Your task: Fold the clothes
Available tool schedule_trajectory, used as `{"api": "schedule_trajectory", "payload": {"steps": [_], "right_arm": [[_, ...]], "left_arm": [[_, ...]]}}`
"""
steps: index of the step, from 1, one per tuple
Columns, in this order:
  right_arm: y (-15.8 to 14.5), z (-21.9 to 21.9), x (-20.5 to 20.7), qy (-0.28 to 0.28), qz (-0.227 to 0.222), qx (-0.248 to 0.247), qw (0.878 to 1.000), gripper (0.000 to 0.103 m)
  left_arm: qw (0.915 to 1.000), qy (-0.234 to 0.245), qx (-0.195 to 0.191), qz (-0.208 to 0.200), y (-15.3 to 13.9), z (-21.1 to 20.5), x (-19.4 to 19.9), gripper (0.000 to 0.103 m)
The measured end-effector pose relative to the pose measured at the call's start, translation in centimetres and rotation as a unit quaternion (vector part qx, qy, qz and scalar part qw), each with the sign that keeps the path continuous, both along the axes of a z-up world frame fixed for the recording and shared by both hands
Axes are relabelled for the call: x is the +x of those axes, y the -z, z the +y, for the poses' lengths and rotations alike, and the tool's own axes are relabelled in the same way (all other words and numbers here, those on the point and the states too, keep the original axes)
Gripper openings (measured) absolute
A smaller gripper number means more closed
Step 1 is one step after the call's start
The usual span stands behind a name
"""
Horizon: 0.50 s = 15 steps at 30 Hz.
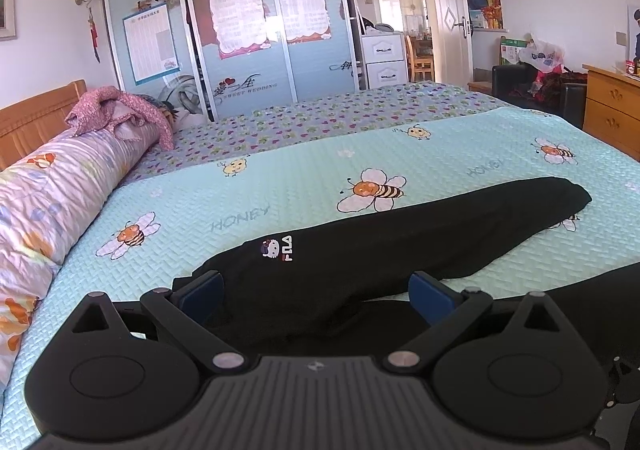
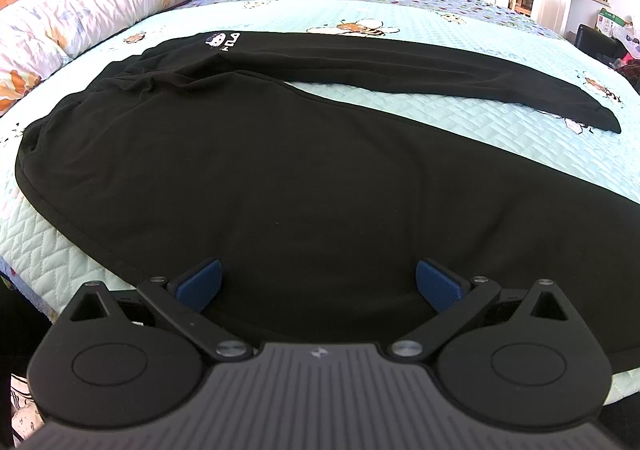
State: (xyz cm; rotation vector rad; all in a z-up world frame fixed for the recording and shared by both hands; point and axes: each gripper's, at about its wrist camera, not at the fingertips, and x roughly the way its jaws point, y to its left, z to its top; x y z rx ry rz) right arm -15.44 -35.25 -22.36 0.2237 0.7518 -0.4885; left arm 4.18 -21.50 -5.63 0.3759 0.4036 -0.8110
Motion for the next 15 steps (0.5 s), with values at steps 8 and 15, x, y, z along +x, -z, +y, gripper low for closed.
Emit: {"api": "schedule_trajectory", "payload": {"steps": [8, 15], "right_arm": [[0.0, -0.1, -0.1, -0.001, 0.0, -0.001, 1.0, 0.103], [0.0, -0.1, -0.1, -0.001, -0.001, -0.001, 1.0, 0.103]], "left_arm": [[1.0, -0.006, -0.004, -0.006, -0.7, 0.2, -0.1, 0.102], [0.9999, -0.011, -0.001, -0.01, -1.1, 0.1, -0.1, 0.102]]}}
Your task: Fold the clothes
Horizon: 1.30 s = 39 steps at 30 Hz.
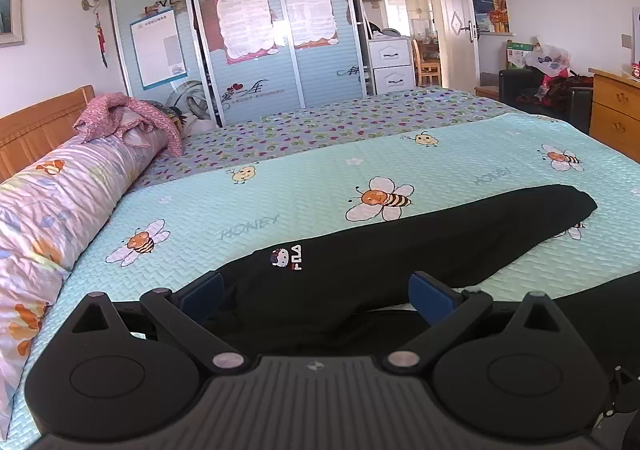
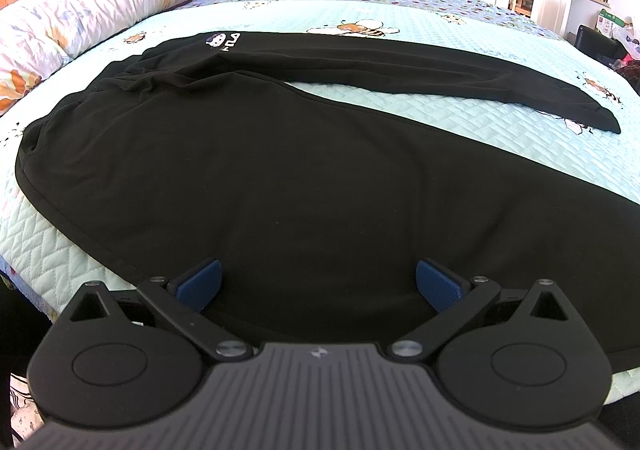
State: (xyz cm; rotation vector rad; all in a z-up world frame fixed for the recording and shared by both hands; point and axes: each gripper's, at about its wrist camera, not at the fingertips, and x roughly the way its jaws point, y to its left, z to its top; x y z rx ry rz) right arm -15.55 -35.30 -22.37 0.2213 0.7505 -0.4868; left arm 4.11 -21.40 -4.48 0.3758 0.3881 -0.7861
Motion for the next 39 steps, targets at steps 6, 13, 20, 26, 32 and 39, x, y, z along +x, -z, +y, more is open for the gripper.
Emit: {"api": "schedule_trajectory", "payload": {"steps": [6, 13, 20, 26, 32, 39], "right_arm": [[0.0, 0.0, 0.0, 0.0, 0.0, 0.0, 1.0, 0.103], [0.0, 0.1, 0.0, 0.0, 0.0, 0.0, 1.0, 0.103], [0.0, 0.1, 0.1, 0.0, 0.0, 0.0, 1.0, 0.103], [0.0, 0.1, 0.1, 0.0, 0.0, 0.0, 1.0, 0.103], [0.0, -0.1, 0.0, 0.0, -0.001, 0.001, 1.0, 0.103], [0.1, -0.1, -0.1, -0.001, -0.003, 0.001, 1.0, 0.103]], "left_arm": [[1.0, -0.002, 0.003, -0.006, -0.2, -0.1, -0.2, 0.102], [1.0, 0.0, 0.005, -0.007, -0.4, -0.1, -0.3, 0.102], [0.9998, 0.017, -0.001, -0.007, -0.9, -0.4, -0.7, 0.102], [0.9987, 0.049, -0.01, 0.006, -1.1, -1.0, -1.7, 0.102], [0.9975, 0.068, -0.013, 0.016, -1.1, -1.7, -2.4, 0.102], [0.9969, 0.075, -0.012, 0.022, -1.0, -2.1, -2.7, 0.102]]}}
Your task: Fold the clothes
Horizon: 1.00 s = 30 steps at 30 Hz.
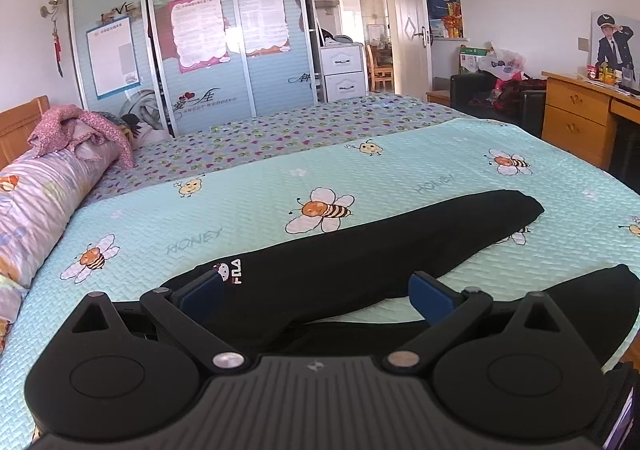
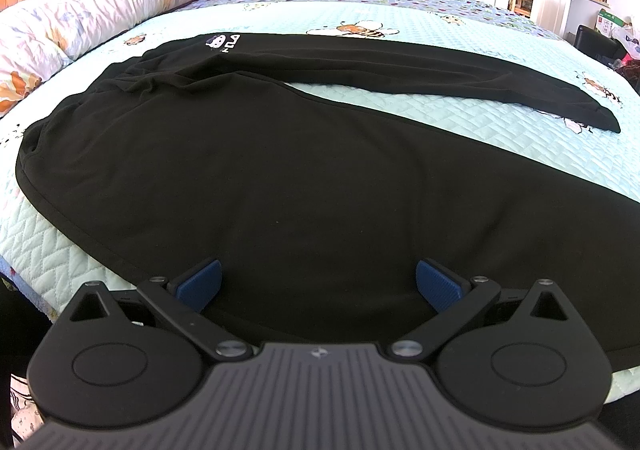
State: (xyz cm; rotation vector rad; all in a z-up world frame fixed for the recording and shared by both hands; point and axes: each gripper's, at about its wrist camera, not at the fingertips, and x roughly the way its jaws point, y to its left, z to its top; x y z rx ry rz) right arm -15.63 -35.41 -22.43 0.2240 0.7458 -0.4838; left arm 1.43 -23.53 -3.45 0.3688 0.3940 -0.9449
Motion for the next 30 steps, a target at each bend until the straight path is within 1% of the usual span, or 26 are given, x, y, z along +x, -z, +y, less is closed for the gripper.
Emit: {"api": "schedule_trajectory", "payload": {"steps": [18, 23, 28, 30], "right_arm": [[0.1, 0.0, 0.0, 0.0, -0.001, -0.001, 1.0, 0.103], [0.1, 0.0, 0.0, 0.0, -0.001, -0.001, 1.0, 0.103], [0.1, 0.0, 0.0, 0.0, -0.001, -0.001, 1.0, 0.103], [0.1, 0.0, 0.0, 0.0, -0.001, -0.001, 1.0, 0.103]], "left_arm": [[1.0, 0.005, 0.005, 0.0, 0.1, -0.3, -0.3, 0.102], [0.9998, 0.013, 0.007, 0.015, 0.5, -0.5, -0.4, 0.102], [0.999, 0.019, 0.019, 0.037, 1.4, -0.9, -0.2, 0.102], [0.9988, 0.016, 0.026, 0.037, 1.8, -1.0, -0.2, 0.102]]}}
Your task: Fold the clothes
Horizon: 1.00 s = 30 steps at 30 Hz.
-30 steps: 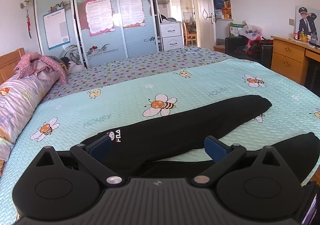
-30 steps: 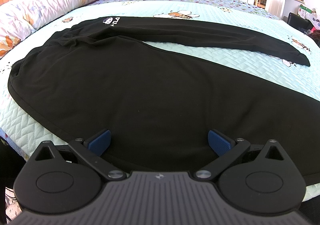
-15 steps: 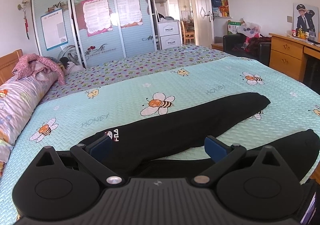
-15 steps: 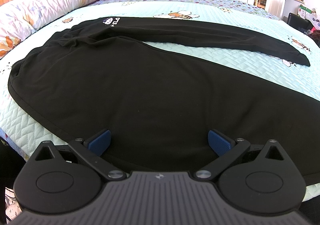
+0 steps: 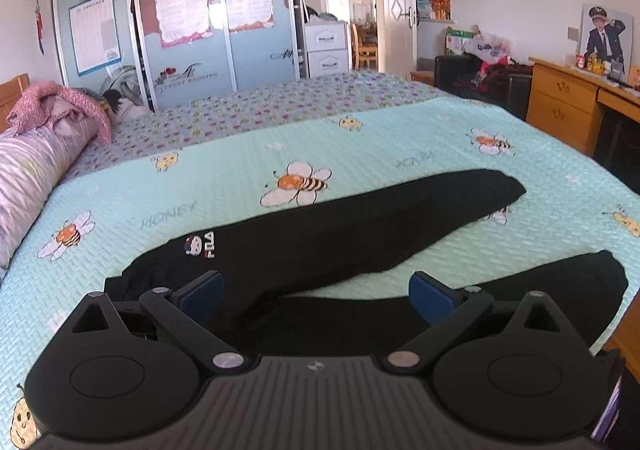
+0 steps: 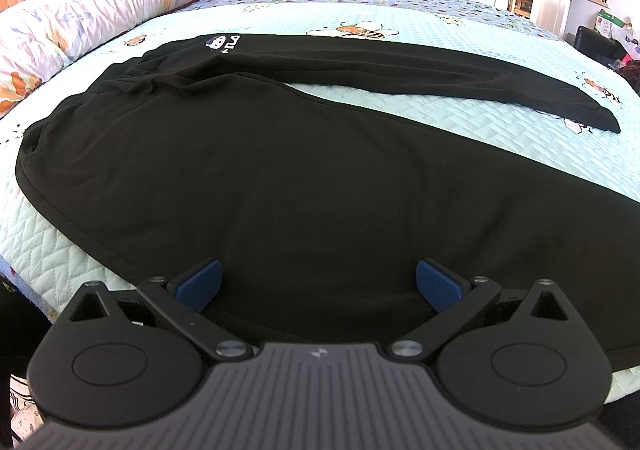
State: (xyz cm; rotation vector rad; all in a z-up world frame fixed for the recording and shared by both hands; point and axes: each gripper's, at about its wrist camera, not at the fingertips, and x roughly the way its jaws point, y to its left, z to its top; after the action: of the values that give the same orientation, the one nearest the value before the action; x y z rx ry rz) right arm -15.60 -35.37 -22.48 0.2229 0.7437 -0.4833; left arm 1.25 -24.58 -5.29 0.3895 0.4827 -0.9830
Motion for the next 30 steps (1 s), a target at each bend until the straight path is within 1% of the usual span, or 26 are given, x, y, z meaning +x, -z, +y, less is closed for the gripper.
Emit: {"api": "schedule_trajectory", "payload": {"steps": [8, 30], "right_arm": [[0.02, 0.09, -0.01, 0.0, 0.0, -0.001, 1.0, 0.103], [0.17, 0.26, 0.04, 0.001, -0.002, -0.003, 1.0, 0.103]], "left_arm": [[0.9999, 0.0, 0.013, 0.001, 0.58, -0.45, -0.34, 0.102], [0.9995, -0.007, 0.03, 0.004, 0.89, -0.64, 0.29, 0.102]]}}
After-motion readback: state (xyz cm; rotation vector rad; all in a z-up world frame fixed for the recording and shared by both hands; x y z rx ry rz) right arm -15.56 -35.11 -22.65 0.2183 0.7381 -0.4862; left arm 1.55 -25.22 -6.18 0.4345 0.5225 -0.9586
